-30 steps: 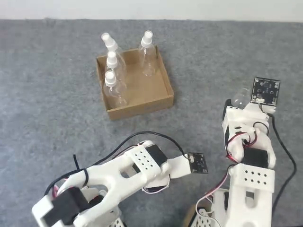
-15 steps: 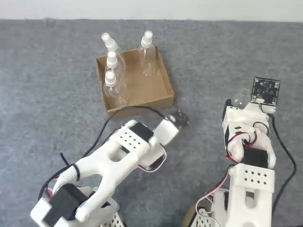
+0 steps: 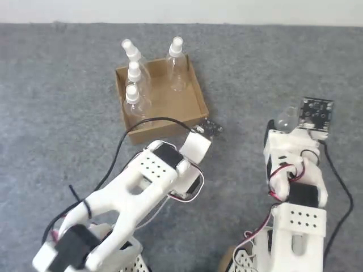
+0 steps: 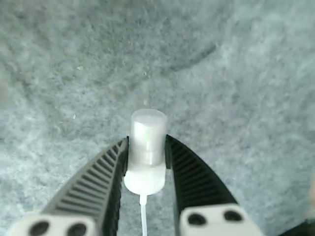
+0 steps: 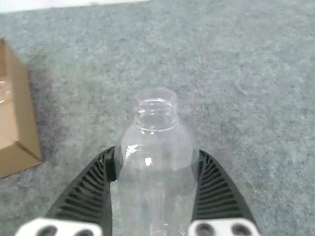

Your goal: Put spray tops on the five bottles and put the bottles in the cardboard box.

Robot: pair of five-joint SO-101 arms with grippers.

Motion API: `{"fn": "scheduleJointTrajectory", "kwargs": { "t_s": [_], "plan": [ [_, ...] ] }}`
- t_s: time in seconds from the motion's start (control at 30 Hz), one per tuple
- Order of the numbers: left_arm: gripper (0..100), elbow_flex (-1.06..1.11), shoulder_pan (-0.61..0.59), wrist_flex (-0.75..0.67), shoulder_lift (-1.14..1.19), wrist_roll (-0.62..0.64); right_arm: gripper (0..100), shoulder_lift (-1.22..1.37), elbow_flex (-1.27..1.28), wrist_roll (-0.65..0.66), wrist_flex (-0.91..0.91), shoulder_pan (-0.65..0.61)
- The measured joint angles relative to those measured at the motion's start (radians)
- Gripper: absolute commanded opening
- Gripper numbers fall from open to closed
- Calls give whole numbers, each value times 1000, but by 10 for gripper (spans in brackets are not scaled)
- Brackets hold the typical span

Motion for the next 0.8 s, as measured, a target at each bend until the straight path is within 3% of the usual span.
{"fn": "scheduleJointTrajectory", "kwargs": {
  "t_s": [0.37, 0.8],
  "plan": [
    [12, 11, -180, -15, -269, 75, 35, -163, 89, 0, 0, -92],
    [12, 172, -183, -104, -514, 98, 35, -330, 144, 71, 46, -258]
  ]
}}
